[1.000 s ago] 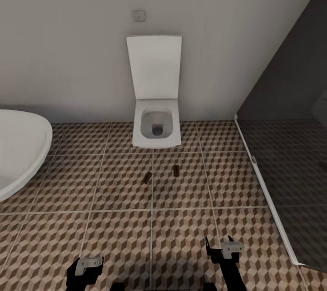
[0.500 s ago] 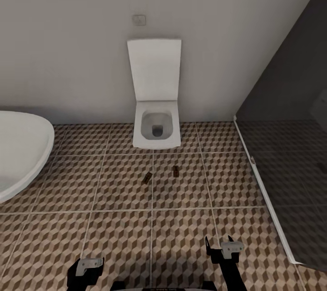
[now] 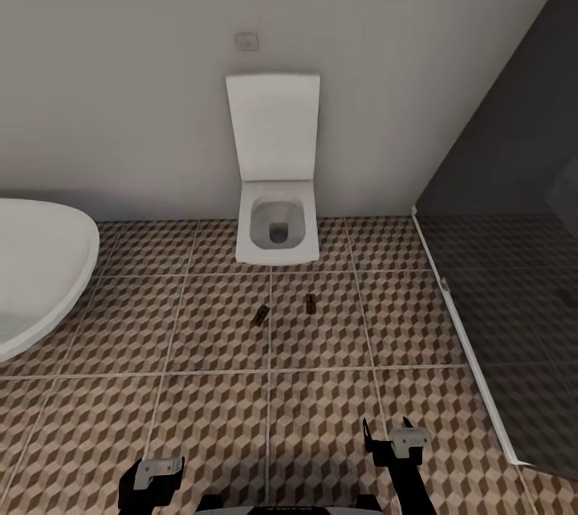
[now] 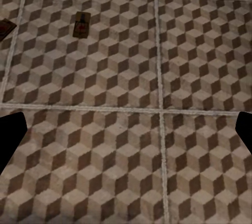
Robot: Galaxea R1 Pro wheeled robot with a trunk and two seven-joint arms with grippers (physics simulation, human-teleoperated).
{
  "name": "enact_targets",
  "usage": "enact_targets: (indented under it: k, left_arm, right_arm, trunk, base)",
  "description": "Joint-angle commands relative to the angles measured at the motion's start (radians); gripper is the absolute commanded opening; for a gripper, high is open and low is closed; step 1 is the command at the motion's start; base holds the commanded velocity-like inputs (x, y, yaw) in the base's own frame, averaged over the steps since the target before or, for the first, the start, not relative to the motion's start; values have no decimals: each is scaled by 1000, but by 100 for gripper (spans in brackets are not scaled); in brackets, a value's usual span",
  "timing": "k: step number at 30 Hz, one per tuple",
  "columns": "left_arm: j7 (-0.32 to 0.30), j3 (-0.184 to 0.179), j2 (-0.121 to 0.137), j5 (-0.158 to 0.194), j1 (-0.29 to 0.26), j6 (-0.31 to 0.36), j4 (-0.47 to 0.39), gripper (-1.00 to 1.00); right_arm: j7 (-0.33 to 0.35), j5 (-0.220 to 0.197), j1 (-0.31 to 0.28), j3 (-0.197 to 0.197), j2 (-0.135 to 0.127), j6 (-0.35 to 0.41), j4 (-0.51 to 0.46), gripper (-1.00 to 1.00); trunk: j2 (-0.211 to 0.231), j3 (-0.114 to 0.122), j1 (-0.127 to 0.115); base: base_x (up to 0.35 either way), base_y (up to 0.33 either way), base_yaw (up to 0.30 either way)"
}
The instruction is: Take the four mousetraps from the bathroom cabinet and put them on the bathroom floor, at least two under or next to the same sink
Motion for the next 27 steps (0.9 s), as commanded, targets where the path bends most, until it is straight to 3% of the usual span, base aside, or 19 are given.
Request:
enact_targets:
  k: [1,27]
  left_arm:
    - [7,-9,1,3,0,-3,0,100]
    - [7,-9,-10,3,0,-2,13,100]
  right_arm:
    - [-5,-6,0,9,0,-2,1,100]
    - [-5,-6,0,10,2,-2,1,100]
  trunk:
    - [7,3,-4]
    - [189,84,-104]
  base:
    - [0,0,0]
    - [0,0,0]
